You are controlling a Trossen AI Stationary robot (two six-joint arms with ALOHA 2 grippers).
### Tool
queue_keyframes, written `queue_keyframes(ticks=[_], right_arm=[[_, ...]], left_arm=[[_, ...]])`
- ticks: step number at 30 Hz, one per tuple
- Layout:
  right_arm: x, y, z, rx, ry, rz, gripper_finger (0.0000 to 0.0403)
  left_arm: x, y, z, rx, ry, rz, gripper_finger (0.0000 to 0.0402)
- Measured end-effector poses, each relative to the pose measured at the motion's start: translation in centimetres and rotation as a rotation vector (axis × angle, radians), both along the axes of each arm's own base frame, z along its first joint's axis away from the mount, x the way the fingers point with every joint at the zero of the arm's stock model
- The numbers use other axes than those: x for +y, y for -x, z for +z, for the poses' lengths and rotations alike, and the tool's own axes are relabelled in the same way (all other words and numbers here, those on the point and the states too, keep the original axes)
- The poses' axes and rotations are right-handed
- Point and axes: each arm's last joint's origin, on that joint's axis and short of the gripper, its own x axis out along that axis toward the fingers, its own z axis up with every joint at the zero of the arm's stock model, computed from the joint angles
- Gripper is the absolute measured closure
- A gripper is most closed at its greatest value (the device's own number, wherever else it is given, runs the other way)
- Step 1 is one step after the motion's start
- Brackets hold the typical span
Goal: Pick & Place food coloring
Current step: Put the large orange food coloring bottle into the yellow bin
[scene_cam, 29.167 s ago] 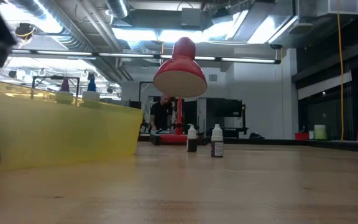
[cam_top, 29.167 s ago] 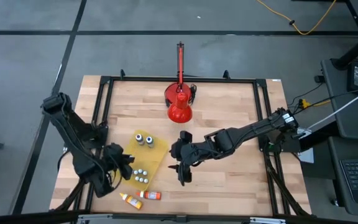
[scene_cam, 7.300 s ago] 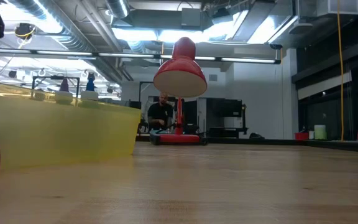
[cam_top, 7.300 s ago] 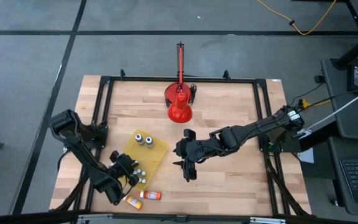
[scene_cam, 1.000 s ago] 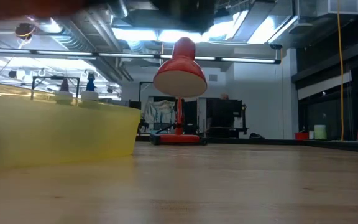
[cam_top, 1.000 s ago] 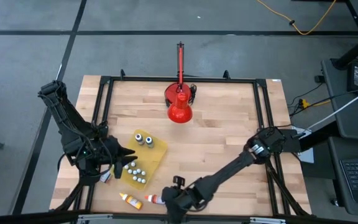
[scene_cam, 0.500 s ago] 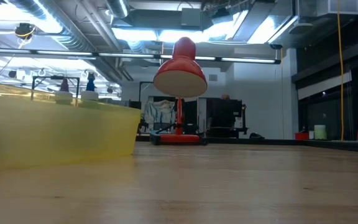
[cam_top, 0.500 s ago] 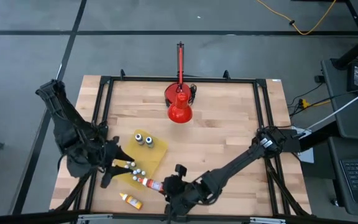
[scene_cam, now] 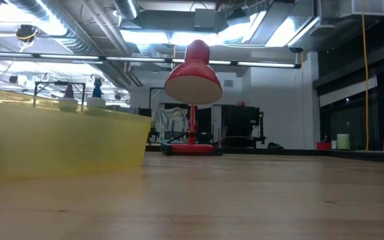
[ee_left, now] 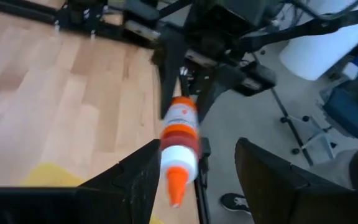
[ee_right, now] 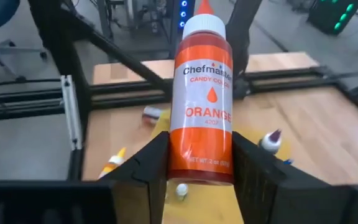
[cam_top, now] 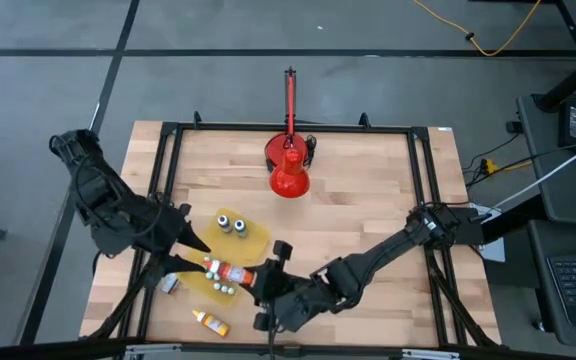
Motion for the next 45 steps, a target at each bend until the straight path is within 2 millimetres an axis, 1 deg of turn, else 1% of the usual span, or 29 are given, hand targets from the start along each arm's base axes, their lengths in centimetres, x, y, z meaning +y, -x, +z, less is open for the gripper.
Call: queue_keyframes(ticks=[2,4,10,16,22,25,29,30,33,36,40,43,45], right_arm=[[-0.3,-0.1,0.6,-0.012,0.025,0.003,0.0259],[-0.5,-0.2,1.3,-0.032,0.036,0.004,0.0259],[-0.6,-0.2,1.9,-0.063,0.067,-0.003,0.026],[-0.7,-0.1,1.9,-0.058,0.071,-0.007,0.026],[-0.6,-0.1,1.9,-0.058,0.072,-0.008,0.026],[-0.6,-0.1,1.9,-0.061,0.073,-0.01,0.026],[-0.6,-0.1,1.9,-0.06,0.074,-0.012,0.026],[-0.6,-0.1,1.9,-0.06,0.074,-0.011,0.0259],[-0.6,-0.1,1.9,-0.061,0.074,-0.012,0.0247],[-0.6,-0.1,1.9,-0.06,0.083,-0.007,0.0227],[-0.5,0.1,2.2,-0.047,0.105,0.043,0.0198],[-0.1,1.5,3.5,-0.047,0.097,0.065,0.0178],[0.3,3.2,4.6,-0.038,0.069,0.069,0.0169]], left_arm=[[-0.1,-0.1,0.3,-0.009,-0.012,-0.01,0.0208],[-0.3,-0.3,0.1,-0.001,-0.028,-0.009,0.0213],[-0.3,-1.2,-0.4,0.012,-0.049,0.04,0.0217],[-0.2,-1.8,-0.6,0.028,-0.051,0.063,0.0217],[-0.2,-1.8,-0.7,0.032,-0.049,0.056,0.0218],[-0.3,-1.8,-0.7,0.038,-0.042,0.044,0.0235],[-0.3,-1.8,-0.7,0.04,-0.036,0.046,0.0282],[-0.3,-1.8,-0.7,0.039,-0.034,0.046,0.0288],[-0.3,-1.8,-0.6,0.035,-0.03,0.046,0.0288],[-0.3,-1.8,-0.6,0.032,-0.027,0.046,0.0288],[-0.3,-1.8,-0.7,0.038,-0.021,0.05,0.0288],[0.1,-1.8,-1.1,0.077,-0.031,0.094,0.0288],[0.6,-1.9,-1.5,0.12,-0.04,0.131,0.0288]])
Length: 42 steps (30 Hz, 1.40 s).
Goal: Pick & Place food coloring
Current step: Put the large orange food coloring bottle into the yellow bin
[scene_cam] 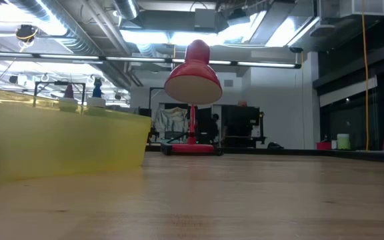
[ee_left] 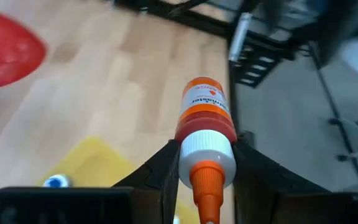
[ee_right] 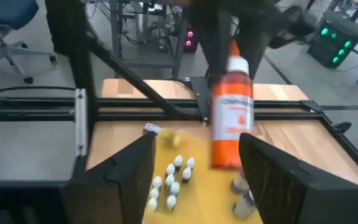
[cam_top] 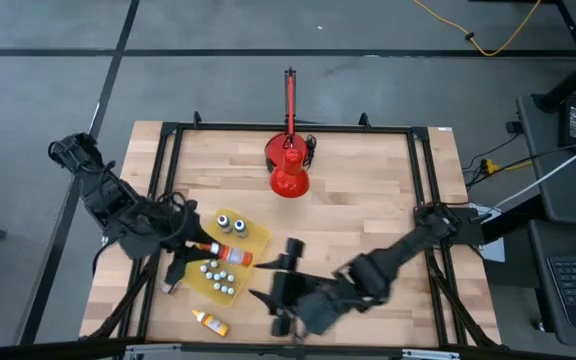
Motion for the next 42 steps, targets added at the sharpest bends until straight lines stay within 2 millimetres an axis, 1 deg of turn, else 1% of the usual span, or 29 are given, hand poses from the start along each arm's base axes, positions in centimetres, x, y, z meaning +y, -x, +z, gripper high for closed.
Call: queue_keyframes(ticks=[2,5,9,13,16,21,27,34,42], right_arm=[[0.4,1.6,0.8,0.01,-0.034,-0.028,0.0165],[0.7,3.9,1.2,0.035,-0.046,-0.117,0.0163],[1.3,7.2,1.8,0.031,-0.054,-0.218,0.0163],[1.9,8.9,1.5,0.025,-0.066,-0.274,0.0162],[1.9,9.4,1.6,-0.003,-0.068,-0.309,0.0162],[2.0,9.4,1.6,-0.002,-0.066,-0.307,0.0162],[1.9,9.4,1.6,0.023,0.005,-0.281,0.0162],[1.8,9.3,1.6,0.057,0.098,-0.242,0.0162],[1.7,9.6,1.2,0.131,0.137,-0.198,0.0162]], left_arm=[[0.6,-0.1,-0.4,0.044,0.006,0.053,0.0288],[1.6,-0.5,-1.2,0.136,0.022,0.144,0.0288],[2.5,-1.6,-2.7,0.286,0.039,0.234,0.0288],[3.0,-3.6,-4.2,0.417,0.068,0.297,0.0288],[3.3,-5.3,-5.5,0.488,0.09,0.359,0.0288],[3.5,-8.0,-7.9,0.612,0.145,0.439,0.0288],[3.3,-10.2,-10.5,0.725,0.18,0.529,0.0288],[3.9,-11.7,-12.2,0.755,0.215,0.661,0.0288],[5.1,-14.2,-14.4,0.77,0.263,0.728,0.0288]])
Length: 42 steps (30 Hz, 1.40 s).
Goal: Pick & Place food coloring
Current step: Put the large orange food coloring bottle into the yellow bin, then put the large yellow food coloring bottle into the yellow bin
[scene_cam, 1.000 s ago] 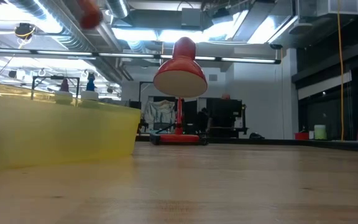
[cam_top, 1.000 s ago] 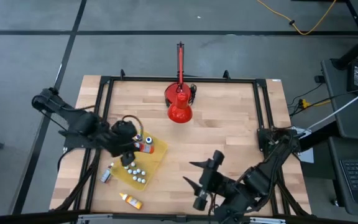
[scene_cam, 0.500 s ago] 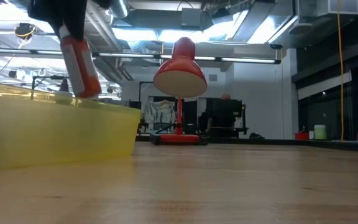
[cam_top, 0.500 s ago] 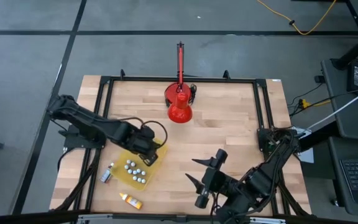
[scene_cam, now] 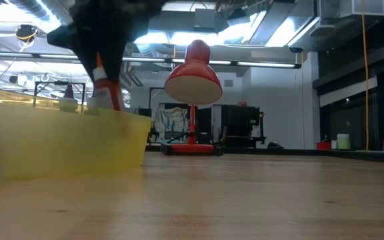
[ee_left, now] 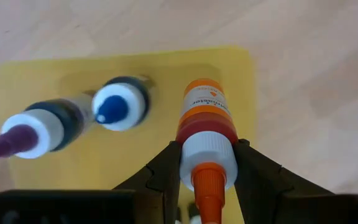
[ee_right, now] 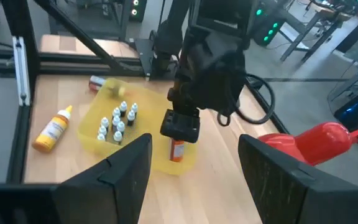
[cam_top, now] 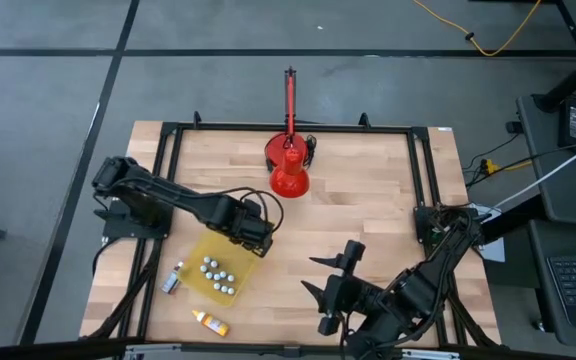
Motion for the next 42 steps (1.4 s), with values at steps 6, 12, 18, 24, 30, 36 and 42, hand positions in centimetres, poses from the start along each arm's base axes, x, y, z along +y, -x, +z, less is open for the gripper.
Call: queue_keyframes(ticks=[6,12,18,24,30,36,42], right_arm=[[-0.1,0.2,-0.3,0.051,0.015,0.017,0.0162],[-0.3,0.4,-0.4,0.072,0.036,0.019,0.0162],[-0.3,0.5,-0.4,0.081,0.045,0.019,0.0162],[-0.3,0.5,-0.4,0.078,0.04,0.017,0.0162],[-0.3,0.3,-0.4,0.068,0.031,0.014,0.0162],[-0.8,-0.5,-0.3,0.026,-0.052,-0.027,0.0162],[-1.6,-1.4,-0.4,0.098,-0.113,0.02,0.0162]], left_arm=[[1.3,-1.0,-1.6,0.064,0.015,0.017,0.0288],[2.1,-1.4,-2.1,0.082,0.013,0.008,0.0288],[2.5,-1.5,-2.0,0.081,0.049,-0.023,0.0249],[3.0,-1.6,-2.0,0.081,0.06,-0.016,0.0186],[3.1,-1.4,-1.2,0.043,0.062,-0.021,0.0169],[2.8,-0.7,1.2,-0.097,-0.007,-0.061,0.0173],[2.2,0.9,4.5,-0.257,-0.007,-0.082,0.0172]])
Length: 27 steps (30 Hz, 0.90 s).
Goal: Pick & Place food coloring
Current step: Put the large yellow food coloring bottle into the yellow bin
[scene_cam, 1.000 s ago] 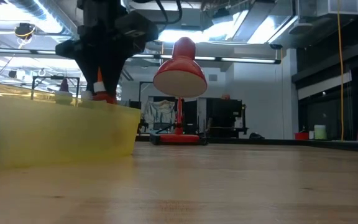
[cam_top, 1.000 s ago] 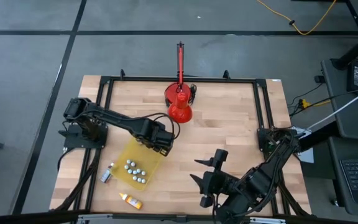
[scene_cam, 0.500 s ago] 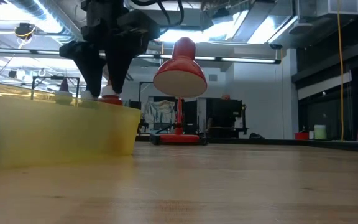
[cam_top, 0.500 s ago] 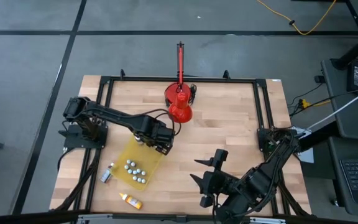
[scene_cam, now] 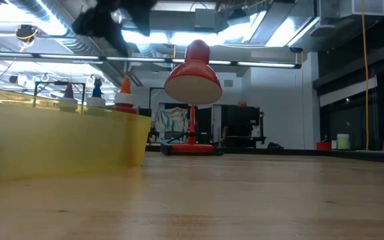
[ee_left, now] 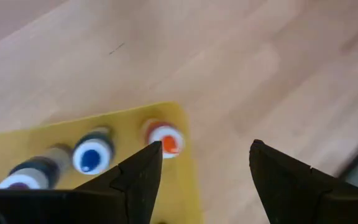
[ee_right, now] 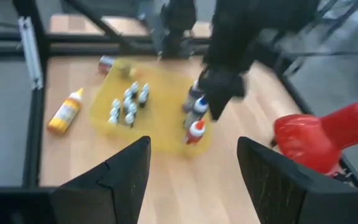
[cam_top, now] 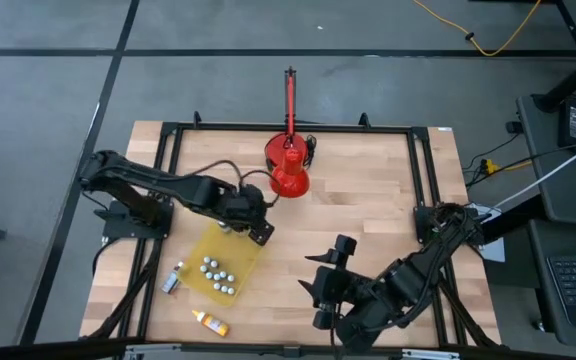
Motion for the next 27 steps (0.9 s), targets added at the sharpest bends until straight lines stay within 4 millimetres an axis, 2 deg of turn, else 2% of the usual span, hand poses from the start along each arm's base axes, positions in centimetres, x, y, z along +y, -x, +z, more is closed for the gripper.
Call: queue_keyframes(ticks=[6,11,20,27], right_arm=[[-0.6,-0.6,-0.2,0.044,-0.08,0.014,0.0162],[-1.1,-1.0,-0.2,0.039,-0.093,-0.012,0.0162],[-2.5,-2.0,-0.2,0.081,-0.082,0.011,0.0162],[-3.0,-2.5,-0.2,0.087,-0.094,0.019,0.0162]], left_arm=[[-2.0,2.6,2.8,-0.113,0.073,0.044,0.0178],[-4.8,4.4,3.6,-0.155,0.162,0.152,0.0192],[-10.5,6.5,2.6,-0.109,0.342,0.301,0.0213],[-14.7,7.9,1.1,-0.029,0.439,0.326,0.0224]])
